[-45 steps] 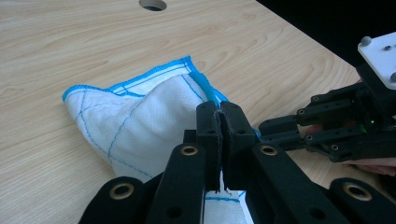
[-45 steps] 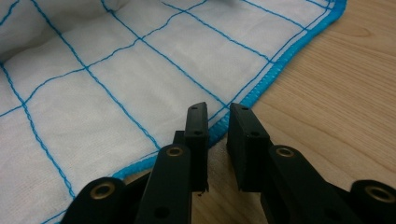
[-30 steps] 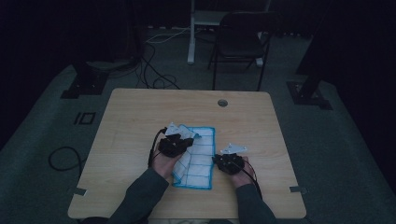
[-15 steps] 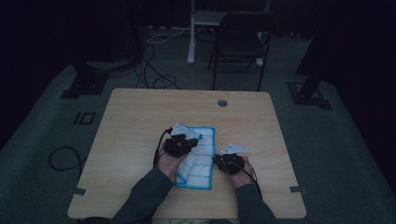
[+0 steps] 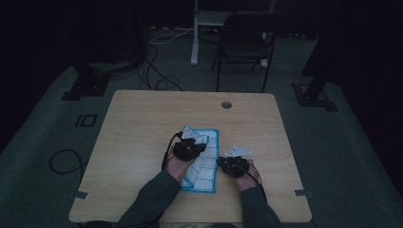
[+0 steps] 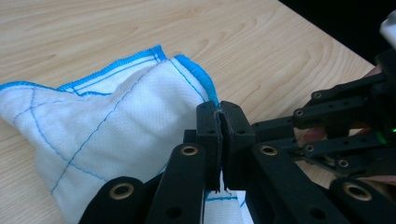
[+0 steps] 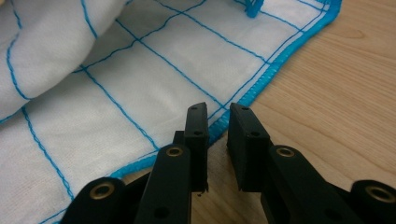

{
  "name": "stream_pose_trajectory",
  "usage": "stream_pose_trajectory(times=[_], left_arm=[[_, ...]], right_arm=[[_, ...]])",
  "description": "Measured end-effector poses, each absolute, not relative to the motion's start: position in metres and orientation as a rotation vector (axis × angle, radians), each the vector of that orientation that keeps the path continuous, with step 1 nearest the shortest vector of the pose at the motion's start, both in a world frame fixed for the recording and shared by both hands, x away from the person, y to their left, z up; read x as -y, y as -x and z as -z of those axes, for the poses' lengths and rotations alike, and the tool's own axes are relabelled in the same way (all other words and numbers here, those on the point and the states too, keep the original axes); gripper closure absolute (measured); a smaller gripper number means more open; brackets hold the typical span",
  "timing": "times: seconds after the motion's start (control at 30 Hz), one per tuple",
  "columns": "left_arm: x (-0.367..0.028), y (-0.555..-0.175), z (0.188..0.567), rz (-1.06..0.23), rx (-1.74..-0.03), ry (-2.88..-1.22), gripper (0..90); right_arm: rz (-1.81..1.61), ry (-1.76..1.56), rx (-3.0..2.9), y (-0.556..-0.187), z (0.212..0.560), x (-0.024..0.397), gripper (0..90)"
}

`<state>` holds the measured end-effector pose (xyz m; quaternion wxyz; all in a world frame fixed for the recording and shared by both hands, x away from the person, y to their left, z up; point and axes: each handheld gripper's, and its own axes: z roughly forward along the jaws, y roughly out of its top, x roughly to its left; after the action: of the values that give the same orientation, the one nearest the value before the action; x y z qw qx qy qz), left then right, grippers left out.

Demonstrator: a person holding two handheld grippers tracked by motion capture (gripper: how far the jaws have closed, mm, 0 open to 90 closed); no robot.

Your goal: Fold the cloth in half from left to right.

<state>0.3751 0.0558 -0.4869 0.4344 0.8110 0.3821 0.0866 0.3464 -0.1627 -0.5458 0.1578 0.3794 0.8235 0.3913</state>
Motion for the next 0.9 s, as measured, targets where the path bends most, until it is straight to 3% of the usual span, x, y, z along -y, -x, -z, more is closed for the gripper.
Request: stream_pose_trajectory(times=[0.17,0.77,0.9], left_arm=[[-0.048,-0.376,0.49,-0.214,-0.943,-2.041,87.9],[-0.02,-0.381,0.517,-0.16,-0.958,-2.134,87.6],[-0.02,-0.384,0.525,-0.123,-0.968,-2.151,81.9]], right_arm=[[-1.108,-1.099,-2.355,-0.348,0.547,0.165,82.4],[-1.09,-1.121,-2.331,-0.349,0.547,0.168,80.9],[-1.089,-1.121,-2.331,-0.348,0.547,0.168,80.7]])
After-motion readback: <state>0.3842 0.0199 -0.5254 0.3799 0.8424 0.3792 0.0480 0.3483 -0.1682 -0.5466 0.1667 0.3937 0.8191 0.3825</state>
